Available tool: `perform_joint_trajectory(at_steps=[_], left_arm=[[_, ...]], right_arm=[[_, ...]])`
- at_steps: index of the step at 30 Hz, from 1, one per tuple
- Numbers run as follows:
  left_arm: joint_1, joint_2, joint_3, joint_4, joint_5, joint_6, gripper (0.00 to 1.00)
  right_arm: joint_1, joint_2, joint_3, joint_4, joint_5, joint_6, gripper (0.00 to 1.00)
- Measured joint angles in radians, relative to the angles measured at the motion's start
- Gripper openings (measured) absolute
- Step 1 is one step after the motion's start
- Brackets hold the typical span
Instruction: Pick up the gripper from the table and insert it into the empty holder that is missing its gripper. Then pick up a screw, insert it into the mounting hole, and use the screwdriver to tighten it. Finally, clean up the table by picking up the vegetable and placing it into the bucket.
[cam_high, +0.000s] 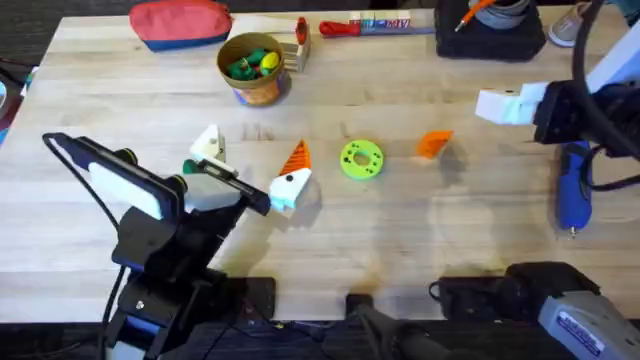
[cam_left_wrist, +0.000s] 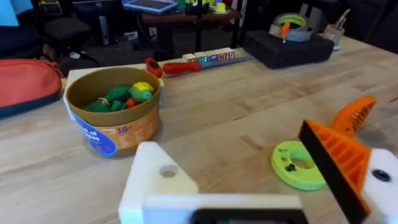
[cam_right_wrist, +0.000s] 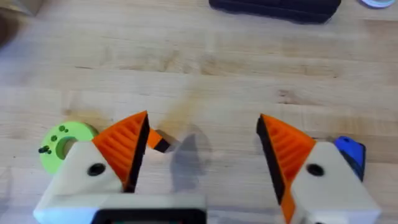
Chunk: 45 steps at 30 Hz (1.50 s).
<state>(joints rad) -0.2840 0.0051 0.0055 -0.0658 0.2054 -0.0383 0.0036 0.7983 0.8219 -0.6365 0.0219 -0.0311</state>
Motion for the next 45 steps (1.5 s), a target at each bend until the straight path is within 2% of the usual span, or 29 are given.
perform_joint_trajectory(at_steps=[12, 15, 21, 28, 33, 39, 45], left_arm=[[0.000, 0.000, 0.000, 0.000, 0.001, 0.000, 0.987], [0.000, 0.000, 0.000, 0.002, 0.025, 0.000, 0.987], [0.000, 0.000, 0.000, 0.010, 0.162, 0.000, 0.985], [0.000, 0.000, 0.000, 0.013, 0.383, 0.000, 0.985], [0.000, 0.000, 0.000, 0.009, 0.500, 0.000, 0.985], [0.000, 0.000, 0.000, 0.002, 0.568, -0.028, 0.985], [0.000, 0.000, 0.000, 0.001, 0.588, -0.046, 0.986]], right_arm=[[0.000, 0.000, 0.000, 0.000, 0.000, 0.000, 0.991], [0.000, 0.000, 0.000, 0.000, 0.000, 0.000, 0.991], [0.000, 0.000, 0.000, 0.000, 0.000, 0.000, 0.991], [0.000, 0.000, 0.000, 0.000, 0.000, 0.000, 0.992], [0.000, 0.000, 0.000, -0.001, -0.008, 0.000, 0.991], [0.017, 0.011, 0.013, -0.027, -0.028, -0.039, 0.991], [0.157, 0.143, 0.137, -0.205, -0.026, -0.182, 0.991]])
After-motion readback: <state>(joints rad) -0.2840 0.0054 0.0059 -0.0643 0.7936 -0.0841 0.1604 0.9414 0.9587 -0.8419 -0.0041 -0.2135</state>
